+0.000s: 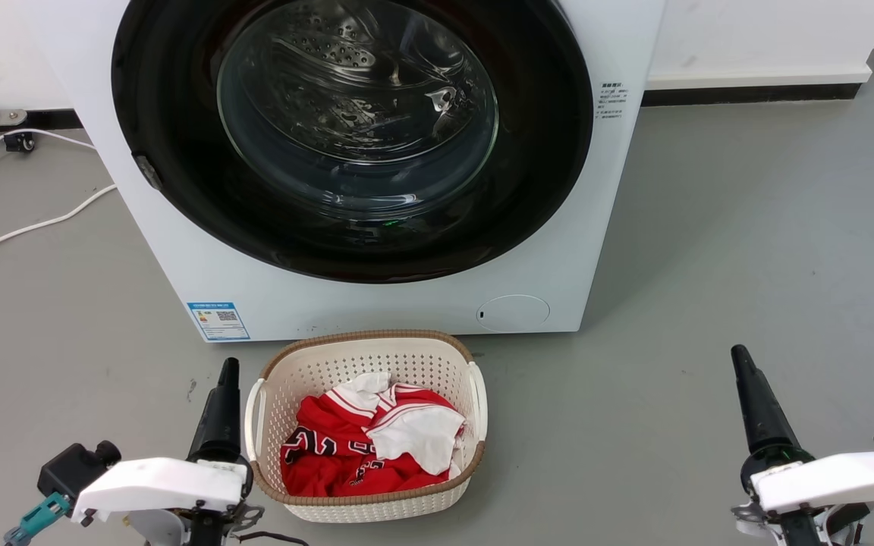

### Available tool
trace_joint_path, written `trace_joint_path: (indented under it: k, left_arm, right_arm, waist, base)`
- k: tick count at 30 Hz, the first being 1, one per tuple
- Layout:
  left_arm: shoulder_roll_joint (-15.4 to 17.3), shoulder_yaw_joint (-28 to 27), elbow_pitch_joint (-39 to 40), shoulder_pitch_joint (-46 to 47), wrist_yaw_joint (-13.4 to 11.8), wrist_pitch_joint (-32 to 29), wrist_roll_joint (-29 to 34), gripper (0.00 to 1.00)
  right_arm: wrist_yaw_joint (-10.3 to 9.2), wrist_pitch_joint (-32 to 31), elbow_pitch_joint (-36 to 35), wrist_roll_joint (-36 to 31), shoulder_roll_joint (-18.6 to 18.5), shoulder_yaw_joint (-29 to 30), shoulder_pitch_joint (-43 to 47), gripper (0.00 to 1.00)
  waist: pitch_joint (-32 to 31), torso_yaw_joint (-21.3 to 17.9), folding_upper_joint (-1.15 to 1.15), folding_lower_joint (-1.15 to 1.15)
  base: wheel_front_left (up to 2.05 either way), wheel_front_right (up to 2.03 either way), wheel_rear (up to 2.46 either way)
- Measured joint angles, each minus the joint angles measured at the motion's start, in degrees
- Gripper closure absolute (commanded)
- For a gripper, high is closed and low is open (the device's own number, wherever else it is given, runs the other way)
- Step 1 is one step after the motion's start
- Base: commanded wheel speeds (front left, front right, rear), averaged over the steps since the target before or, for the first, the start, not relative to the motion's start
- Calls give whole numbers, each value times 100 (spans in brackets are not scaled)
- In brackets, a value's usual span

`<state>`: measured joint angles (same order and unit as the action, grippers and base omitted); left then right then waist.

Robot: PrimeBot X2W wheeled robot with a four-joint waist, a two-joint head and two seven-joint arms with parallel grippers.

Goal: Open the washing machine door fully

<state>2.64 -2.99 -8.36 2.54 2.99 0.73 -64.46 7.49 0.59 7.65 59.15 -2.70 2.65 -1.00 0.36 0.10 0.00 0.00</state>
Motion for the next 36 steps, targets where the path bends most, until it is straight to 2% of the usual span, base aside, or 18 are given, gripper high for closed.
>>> trace_joint_path:
  k: [19,36]
  left_arm:
    - [8,257,253,-115,-255,371,1885,0]
    - [37,466,470,-205,-454,660,3172,0]
  right_arm:
    - [0,381,-401,-1968,-1,-246,172,0]
    - [0,672,-686,-3355,-2,-346,326,0]
  waist:
    - [-10,-5,0,0]
    - [-8,6,0,0]
  base:
    - [0,0,0]
    - [0,0,0]
